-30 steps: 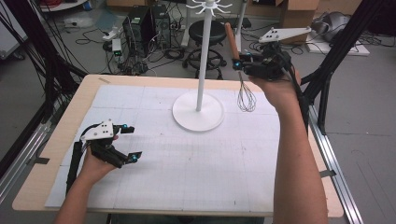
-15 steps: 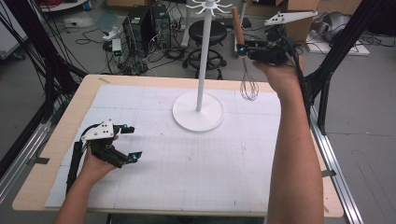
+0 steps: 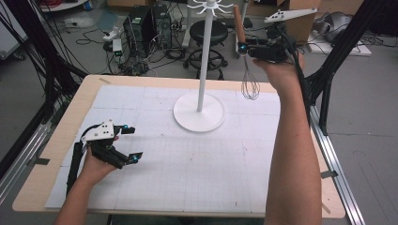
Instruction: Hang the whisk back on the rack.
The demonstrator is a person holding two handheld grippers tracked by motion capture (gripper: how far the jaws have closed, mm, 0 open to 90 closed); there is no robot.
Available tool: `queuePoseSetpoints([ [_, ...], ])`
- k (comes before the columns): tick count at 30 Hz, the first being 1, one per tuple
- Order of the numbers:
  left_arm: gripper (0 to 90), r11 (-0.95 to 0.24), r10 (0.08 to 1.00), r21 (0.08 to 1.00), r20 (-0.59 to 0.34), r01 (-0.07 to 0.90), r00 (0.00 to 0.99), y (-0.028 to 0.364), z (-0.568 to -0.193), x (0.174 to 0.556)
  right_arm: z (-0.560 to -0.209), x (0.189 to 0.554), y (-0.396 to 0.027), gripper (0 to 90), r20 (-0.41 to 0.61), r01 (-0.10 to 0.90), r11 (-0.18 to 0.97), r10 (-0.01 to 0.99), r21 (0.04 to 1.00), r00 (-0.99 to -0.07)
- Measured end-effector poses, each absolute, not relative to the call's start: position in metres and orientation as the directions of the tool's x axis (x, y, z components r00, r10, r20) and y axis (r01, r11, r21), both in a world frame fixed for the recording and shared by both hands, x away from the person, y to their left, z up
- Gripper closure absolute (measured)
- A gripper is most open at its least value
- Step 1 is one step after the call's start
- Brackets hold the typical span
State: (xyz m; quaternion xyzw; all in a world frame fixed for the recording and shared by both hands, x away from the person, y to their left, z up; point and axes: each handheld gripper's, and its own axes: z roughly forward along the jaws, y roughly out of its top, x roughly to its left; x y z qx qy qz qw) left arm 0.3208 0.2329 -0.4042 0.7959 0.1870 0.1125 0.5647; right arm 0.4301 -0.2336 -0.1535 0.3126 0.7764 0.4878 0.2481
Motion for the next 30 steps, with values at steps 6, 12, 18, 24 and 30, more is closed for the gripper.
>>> queuePoseSetpoints([
  [6, 1.7, -0.293, 0.425, 0.941, -0.031, 0.170, 0.905, 0.233, -0.404, 0.321, -0.153, 0.430, -0.230, 70.6, -0.081, 0.240, 0.331, 0.722, 0.913, -0.687],
  [12, 1.7, -0.290, 0.426, 0.941, -0.034, 0.172, 0.904, 0.232, -0.404, 0.320, -0.154, 0.431, -0.223, 70.6, -0.094, 0.239, 0.347, 0.720, 0.907, -0.688],
  [18, 1.7, -0.287, 0.426, 0.943, -0.034, 0.171, 0.904, 0.234, -0.404, 0.321, -0.156, 0.434, -0.219, 70.6, -0.095, 0.241, 0.352, 0.717, 0.904, -0.690],
  [24, 1.7, -0.291, 0.423, 0.941, -0.035, 0.173, 0.905, 0.233, -0.404, 0.321, -0.156, 0.436, -0.219, 70.6, -0.093, 0.251, 0.355, 0.722, 0.901, -0.685],
  [30, 1.7, -0.290, 0.425, 0.942, -0.034, 0.171, 0.904, 0.233, -0.404, 0.321, -0.156, 0.440, -0.218, 70.7, -0.092, 0.267, 0.355, 0.735, 0.896, -0.672],
])
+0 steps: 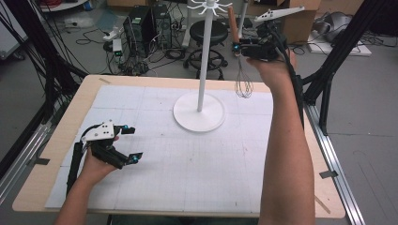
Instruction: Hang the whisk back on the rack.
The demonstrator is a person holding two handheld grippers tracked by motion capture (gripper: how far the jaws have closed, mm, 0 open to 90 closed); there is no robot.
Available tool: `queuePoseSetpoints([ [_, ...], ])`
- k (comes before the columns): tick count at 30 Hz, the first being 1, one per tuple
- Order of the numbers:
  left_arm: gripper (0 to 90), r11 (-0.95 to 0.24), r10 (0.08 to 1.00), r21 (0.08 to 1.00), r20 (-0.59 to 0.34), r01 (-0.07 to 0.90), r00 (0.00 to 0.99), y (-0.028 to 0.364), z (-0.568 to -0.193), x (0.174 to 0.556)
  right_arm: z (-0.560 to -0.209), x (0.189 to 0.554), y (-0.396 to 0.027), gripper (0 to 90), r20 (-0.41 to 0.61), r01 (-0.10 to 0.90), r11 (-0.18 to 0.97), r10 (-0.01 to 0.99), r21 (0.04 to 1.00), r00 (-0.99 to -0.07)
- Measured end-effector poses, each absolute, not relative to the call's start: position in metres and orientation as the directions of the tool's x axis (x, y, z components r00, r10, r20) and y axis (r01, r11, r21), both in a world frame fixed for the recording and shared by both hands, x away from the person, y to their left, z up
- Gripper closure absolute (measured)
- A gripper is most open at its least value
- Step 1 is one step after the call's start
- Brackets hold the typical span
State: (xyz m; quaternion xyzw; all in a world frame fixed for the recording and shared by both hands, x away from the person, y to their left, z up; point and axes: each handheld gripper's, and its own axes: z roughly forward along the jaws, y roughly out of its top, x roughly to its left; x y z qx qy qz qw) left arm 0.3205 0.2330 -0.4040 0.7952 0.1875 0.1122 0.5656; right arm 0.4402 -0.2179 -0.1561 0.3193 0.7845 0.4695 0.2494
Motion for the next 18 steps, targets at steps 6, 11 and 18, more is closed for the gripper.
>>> queuePoseSetpoints([
  [6, 1.7, -0.292, 0.424, 0.941, -0.034, 0.172, 0.905, 0.233, -0.404, 0.320, -0.157, 0.443, -0.214, 70.7, -0.083, 0.277, 0.351, 0.739, 0.894, -0.669],
  [11, 1.7, -0.291, 0.426, 0.942, -0.032, 0.170, 0.904, 0.234, -0.404, 0.320, -0.158, 0.448, -0.211, 70.8, -0.089, 0.283, 0.358, 0.743, 0.890, -0.663],
  [18, 1.7, -0.293, 0.426, 0.941, -0.032, 0.172, 0.904, 0.234, -0.404, 0.320, -0.161, 0.452, -0.202, 70.7, -0.080, 0.290, 0.353, 0.745, 0.890, -0.662],
])
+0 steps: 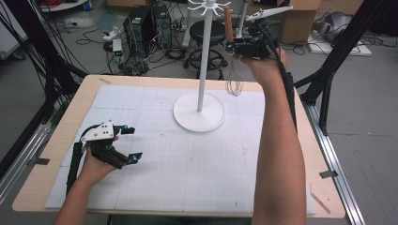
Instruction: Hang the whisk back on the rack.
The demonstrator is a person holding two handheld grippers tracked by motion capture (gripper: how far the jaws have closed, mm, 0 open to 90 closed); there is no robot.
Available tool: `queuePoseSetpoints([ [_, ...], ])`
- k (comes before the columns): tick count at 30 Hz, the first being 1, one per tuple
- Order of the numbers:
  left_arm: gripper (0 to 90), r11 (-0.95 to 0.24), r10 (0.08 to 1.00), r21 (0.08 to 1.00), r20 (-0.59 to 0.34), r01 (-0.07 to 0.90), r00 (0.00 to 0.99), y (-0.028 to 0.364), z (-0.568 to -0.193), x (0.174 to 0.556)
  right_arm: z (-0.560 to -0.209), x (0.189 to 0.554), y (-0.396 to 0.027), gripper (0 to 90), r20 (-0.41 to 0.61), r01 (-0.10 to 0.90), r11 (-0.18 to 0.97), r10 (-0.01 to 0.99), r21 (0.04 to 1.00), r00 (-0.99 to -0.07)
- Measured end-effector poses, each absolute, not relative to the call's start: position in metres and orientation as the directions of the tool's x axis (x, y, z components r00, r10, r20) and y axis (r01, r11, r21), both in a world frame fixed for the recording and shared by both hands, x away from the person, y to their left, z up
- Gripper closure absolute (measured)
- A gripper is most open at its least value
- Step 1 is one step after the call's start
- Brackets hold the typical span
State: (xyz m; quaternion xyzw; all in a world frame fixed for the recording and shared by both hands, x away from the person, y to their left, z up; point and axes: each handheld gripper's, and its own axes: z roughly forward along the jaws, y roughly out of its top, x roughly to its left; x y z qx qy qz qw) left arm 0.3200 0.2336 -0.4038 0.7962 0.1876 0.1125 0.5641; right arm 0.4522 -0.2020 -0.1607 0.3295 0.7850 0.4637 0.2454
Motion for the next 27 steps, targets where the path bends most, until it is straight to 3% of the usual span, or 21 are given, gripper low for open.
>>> queuePoseSetpoints([
  [14, 1.7, -0.298, 0.422, 0.939, -0.034, 0.173, 0.906, 0.2323, -0.4042, 0.3196, -0.1612, 0.4522, -0.2039, 69.2, -0.075, 0.295, 0.354, 0.743, 0.888, -0.664],
  [20, 1.7, -0.303, 0.419, 0.937, -0.034, 0.176, 0.907, 0.2309, -0.4053, 0.3201, -0.1617, 0.4513, -0.2020, 58.6, -0.095, 0.289, 0.377, 0.736, 0.880, -0.670],
  [27, 1.7, -0.293, 0.423, 0.940, -0.036, 0.175, 0.905, 0.2329, -0.4041, 0.3198, -0.1652, 0.4482, -0.2065, 56.9, -0.075, 0.300, 0.360, 0.740, 0.883, -0.668],
])
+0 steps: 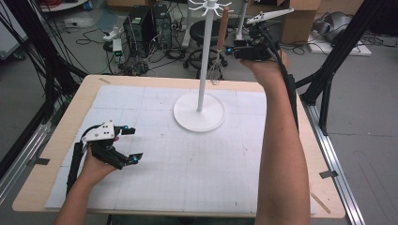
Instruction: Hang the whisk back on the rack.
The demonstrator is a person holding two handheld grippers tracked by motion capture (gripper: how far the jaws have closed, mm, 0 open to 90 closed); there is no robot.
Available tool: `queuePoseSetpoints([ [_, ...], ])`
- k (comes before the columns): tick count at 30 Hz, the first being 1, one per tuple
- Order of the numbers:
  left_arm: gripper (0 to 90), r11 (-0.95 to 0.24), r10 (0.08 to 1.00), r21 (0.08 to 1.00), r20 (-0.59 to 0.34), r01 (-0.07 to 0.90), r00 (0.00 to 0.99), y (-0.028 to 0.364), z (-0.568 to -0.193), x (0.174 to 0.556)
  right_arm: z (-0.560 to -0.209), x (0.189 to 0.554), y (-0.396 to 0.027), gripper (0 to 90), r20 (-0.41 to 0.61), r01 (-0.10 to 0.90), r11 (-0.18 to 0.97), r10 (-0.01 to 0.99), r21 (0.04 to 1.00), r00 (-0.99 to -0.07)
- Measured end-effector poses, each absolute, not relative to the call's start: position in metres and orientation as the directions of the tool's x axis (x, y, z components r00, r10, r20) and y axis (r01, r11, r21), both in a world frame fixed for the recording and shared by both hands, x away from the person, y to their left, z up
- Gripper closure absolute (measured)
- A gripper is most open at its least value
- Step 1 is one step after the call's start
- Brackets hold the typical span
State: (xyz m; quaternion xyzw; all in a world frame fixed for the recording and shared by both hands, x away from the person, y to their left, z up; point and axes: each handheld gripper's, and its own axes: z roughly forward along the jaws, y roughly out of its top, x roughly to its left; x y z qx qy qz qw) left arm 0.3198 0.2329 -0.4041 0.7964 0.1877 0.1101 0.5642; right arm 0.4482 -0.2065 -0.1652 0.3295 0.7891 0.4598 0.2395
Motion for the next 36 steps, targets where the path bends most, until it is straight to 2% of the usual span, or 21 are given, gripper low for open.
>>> queuePoseSetpoints([
  [17, 1.7, -0.288, 0.424, 0.942, -0.037, 0.173, 0.905, 0.234, -0.403, 0.320, -0.168, 0.428, -0.219, 53.4, -0.086, 0.273, 0.365, 0.723, 0.890, -0.686],
  [20, 1.7, -0.291, 0.422, 0.941, -0.036, 0.172, 0.906, 0.234, -0.403, 0.320, -0.171, 0.421, -0.222, 50.9, -0.072, 0.258, 0.349, 0.707, 0.901, -0.703],
  [36, 1.7, -0.290, 0.423, 0.941, -0.038, 0.175, 0.905, 0.234, -0.404, 0.320, -0.191, 0.398, -0.236, 49.9, -0.063, 0.228, 0.329, 0.680, 0.916, -0.730],
])
